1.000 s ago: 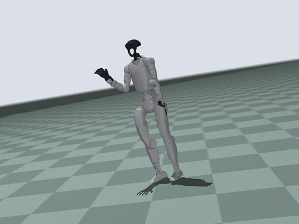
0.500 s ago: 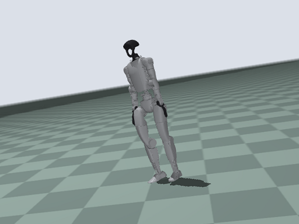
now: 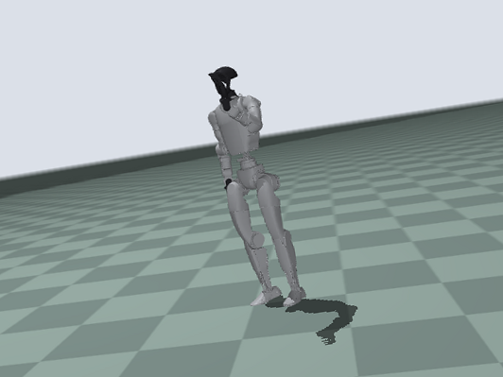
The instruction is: Upper body actions
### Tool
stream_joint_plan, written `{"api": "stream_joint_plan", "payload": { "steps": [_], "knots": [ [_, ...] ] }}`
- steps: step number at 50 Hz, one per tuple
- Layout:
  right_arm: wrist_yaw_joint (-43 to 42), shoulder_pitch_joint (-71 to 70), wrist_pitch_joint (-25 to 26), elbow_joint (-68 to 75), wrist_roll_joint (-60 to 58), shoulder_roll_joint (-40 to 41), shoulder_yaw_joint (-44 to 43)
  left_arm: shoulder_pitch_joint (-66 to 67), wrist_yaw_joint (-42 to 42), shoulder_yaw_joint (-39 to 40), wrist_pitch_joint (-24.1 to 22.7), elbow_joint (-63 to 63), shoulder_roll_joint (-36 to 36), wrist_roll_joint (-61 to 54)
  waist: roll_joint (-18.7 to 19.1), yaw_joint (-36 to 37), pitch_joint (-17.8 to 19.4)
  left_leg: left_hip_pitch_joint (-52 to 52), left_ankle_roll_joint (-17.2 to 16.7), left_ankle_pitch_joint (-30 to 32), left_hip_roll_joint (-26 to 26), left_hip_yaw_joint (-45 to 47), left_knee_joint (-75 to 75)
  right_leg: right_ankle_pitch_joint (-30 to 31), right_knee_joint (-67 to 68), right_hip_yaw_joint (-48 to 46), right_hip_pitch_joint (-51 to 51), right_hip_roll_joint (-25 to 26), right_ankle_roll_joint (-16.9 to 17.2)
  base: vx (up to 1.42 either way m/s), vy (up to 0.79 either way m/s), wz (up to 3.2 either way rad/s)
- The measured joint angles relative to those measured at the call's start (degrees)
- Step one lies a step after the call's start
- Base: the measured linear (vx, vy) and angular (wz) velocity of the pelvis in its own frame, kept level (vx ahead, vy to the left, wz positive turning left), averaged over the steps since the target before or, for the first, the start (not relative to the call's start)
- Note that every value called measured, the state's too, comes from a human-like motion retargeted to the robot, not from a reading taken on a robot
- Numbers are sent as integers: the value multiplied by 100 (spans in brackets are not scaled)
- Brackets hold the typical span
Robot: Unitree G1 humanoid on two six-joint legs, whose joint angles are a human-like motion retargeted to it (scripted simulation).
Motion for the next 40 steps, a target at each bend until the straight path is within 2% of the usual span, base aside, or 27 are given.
{"api": "stream_joint_plan", "payload": {
  "steps": [2,5,7,8,11,15,18,20,22,23,25,27,28,30,32,35,38,40],
  "knots": [
    [-76,-8,39,5,-165,-26,85,-915,-964,-47,826,301,167,136,26,-98,-134,-104,-6,12,28,-69,25,12,0,-67,-74,14,0,2,1,28],
    [-68,-27,76,81,-238,-131,225,-1933,-3242,-119,2371,1447,242,-250,132,-210,-370,-256,-25,19,98,-98,53,26,2,-90,-205,50,11,0,0,0],
    [-13,-62,144,128,-204,-185,278,-2349,-3893,-242,3129,2162,108,-628,196,-234,-466,-320,-30,14,142,-70,65,21,8,-57,-263,74,26,0,0,0],
    [16,-78,165,134,-180,-197,279,-2451,-3849,-306,3262,2359,87,-903,211,-241,-463,-318,-29,13,150,-59,65,19,9,-47,-261,81,28,0,0,0],
    [58,-127,168,90,-127,-189,197,-2345,-3307,-361,2831,2106,233,-1294,207,-241,-356,-268,-24,3,131,-21,70,12,-1,-16,-210,95,3,0,0,0],
    [-35,-120,143,68,-53,-104,82,-1530,-2458,-74,1981,711,375,-190,120,-141,-209,-154,-20,-12,81,84,38,14,-5,83,-157,77,-18,2,-1,-17],
    [-63,-159,132,165,88,-58,-12,-513,-1873,48,1151,-412,480,533,39,10,-109,-74,-25,-24,56,173,8,8,11,173,-138,52,-14,2,-6,-24],
    [-30,-197,161,204,132,-41,-55,291,-1702,-45,869,-918,447,724,3,90,-58,-39,-31,-31,53,215,-11,18,36,219,-164,30,-2,1,-2,-10],
    [-18,-231,195,218,102,-51,-42,1142,-2188,-333,1062,-1050,263,675,-8,144,-25,-8,-34,-36,56,252,-35,40,60,259,-210,22,5,-1,0,-9],
    [-12,-244,207,226,66,-63,-14,1551,-2680,-555,1310,-1000,85,645,-8,162,-17,6,-34,-40,57,274,-45,49,70,282,-230,26,2,-1,1,-20],
    [0,-233,215,231,-16,-96,50,2266,-4196,-871,1902,-585,-294,638,10,210,-13,38,-31,-50,68,322,-56,63,80,330,-244,42,1,1,4,-21],
    [-23,-182,202,241,-3,-113,140,2661,-5485,-1009,2485,378,-757,608,18,256,-8,69,-22,-53,73,352,-52,59,77,358,-204,56,1,0,0,0],
    [-49,-171,184,252,55,-107,192,2739,-5838,-1086,2756,902,-989,479,5,262,4,76,-16,-52,73,342,-45,51,75,349,-175,54,7,-8,-6,5],
    [-88,-177,141,263,178,-81,243,2795,-6210,-1143,2985,1616,-1290,-72,-41,273,55,79,-7,-40,66,290,-32,27,68,299,-105,37,23,-11,-10,22],
    [-62,-231,117,238,195,-70,216,2780,-6004,-1132,2974,1640,-1316,-543,-80,263,134,73,-7,-23,51,204,-22,7,64,215,-49,9,33,-9,-5,36],
    [-6,-232,125,141,22,-72,177,2668,-5180,-999,2851,981,-1119,-476,-98,276,164,53,-6,-1,31,87,-25,17,51,98,-36,-11,30,-2,1,33],
    [-77,-180,110,163,-135,-121,306,2581,-3863,-578,2705,78,-764,-86,-96,313,95,31,1,0,18,62,-33,36,41,70,-75,-2,14,0,0,6],
    [-92,-191,135,214,-179,-136,391,2554,-2644,-254,2491,-464,-597,-62,-97,319,63,20,-2,-1,17,81,-39,39,37,87,-97,5,6,0,0,0]
  ]
}}
